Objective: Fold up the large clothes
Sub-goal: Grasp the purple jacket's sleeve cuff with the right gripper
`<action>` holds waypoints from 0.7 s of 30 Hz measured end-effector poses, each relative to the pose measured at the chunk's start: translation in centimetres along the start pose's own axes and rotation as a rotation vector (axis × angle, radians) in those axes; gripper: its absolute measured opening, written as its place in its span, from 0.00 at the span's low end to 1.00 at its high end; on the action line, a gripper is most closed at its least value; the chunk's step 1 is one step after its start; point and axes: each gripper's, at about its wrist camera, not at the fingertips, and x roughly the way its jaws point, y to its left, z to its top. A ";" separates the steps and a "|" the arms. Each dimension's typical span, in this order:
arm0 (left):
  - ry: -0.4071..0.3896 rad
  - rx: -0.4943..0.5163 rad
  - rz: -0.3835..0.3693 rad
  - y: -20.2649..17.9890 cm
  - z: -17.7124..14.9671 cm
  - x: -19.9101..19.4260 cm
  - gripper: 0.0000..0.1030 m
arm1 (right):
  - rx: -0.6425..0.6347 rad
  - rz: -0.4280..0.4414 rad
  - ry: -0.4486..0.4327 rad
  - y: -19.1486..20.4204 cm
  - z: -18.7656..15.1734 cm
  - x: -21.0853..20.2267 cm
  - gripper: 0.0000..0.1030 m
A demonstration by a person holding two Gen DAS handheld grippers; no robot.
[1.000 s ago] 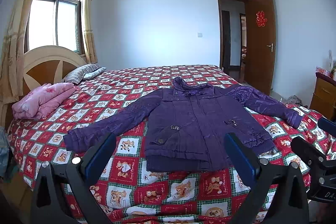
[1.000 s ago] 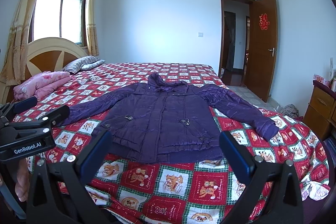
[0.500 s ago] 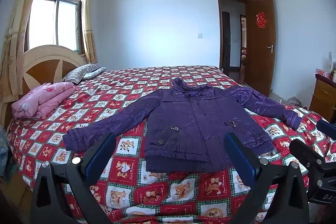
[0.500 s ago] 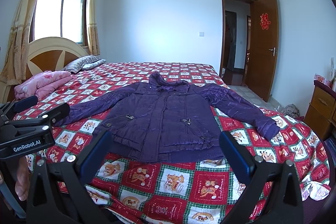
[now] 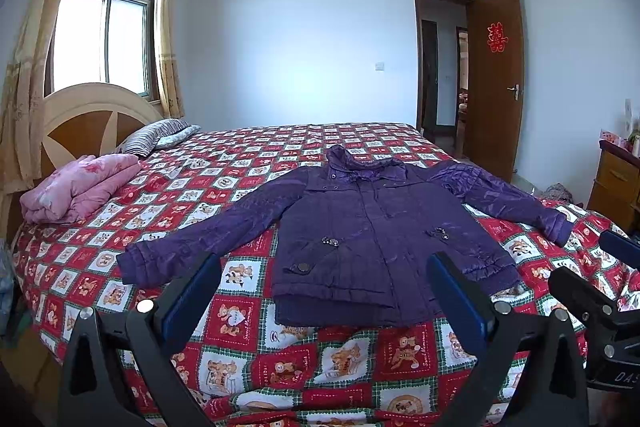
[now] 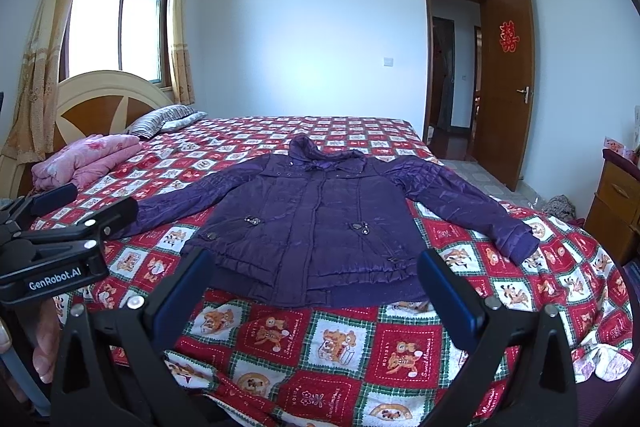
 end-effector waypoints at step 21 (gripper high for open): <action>0.079 0.066 0.057 -0.2 -1.0 13.7 0.99 | 0.273 -0.091 0.184 -15.2 -2.9 12.6 0.85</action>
